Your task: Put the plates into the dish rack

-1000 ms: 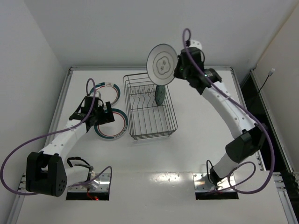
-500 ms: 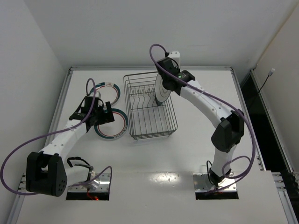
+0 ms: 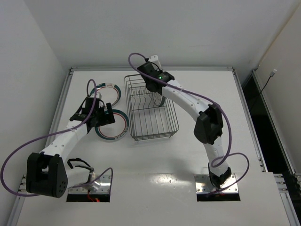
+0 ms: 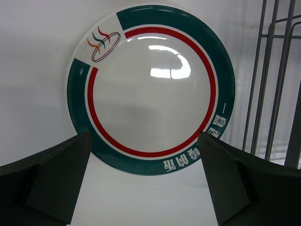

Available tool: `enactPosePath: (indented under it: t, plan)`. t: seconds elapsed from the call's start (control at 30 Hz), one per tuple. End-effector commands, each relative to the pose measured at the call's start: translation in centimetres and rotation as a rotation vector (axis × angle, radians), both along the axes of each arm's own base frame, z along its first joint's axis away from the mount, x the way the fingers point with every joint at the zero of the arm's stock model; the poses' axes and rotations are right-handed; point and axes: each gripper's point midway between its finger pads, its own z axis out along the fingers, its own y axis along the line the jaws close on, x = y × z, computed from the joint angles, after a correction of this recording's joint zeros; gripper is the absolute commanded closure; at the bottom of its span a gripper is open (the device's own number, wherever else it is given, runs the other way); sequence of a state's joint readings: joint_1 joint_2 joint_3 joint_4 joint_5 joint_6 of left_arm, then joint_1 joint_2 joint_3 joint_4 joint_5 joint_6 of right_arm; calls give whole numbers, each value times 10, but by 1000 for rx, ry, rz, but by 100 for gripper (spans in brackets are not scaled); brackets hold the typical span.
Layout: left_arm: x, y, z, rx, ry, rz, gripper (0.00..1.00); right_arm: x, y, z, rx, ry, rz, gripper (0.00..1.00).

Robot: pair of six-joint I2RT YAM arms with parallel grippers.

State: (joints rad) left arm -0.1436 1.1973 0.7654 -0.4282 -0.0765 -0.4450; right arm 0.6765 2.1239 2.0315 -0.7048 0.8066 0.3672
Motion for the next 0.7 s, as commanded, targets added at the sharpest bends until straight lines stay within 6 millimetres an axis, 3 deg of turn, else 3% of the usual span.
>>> enactPosePath:
  t: [0.0,0.1,0.2,0.37,0.43,0.57,0.6,0.63,0.67]
  plan:
    - [3,3,2,25,-13,0,6,-10,17,-7,-25,36,36,100]
    - [3,4,-2,34,-2,5,6,-20,30,-21,56,103,82,100]
    - [2,4,-5,35,8,5,6,-29,35,-13,132,139,118,94]
    - [-2,4,-12,27,45,21,4,-43,30,22,240,176,174,67]
    - [-3,10,-13,-12,58,58,4,-54,25,57,299,140,203,60]
    - [-7,20,-19,-129,86,150,8,-86,21,114,399,61,327,54]
    - [-6,21,-18,-165,88,169,8,-94,22,112,418,76,356,51]
    - [-13,20,-25,-245,120,209,10,-104,17,131,438,38,379,49]
    - [-14,20,-28,-287,122,224,10,-109,13,128,434,46,377,49]
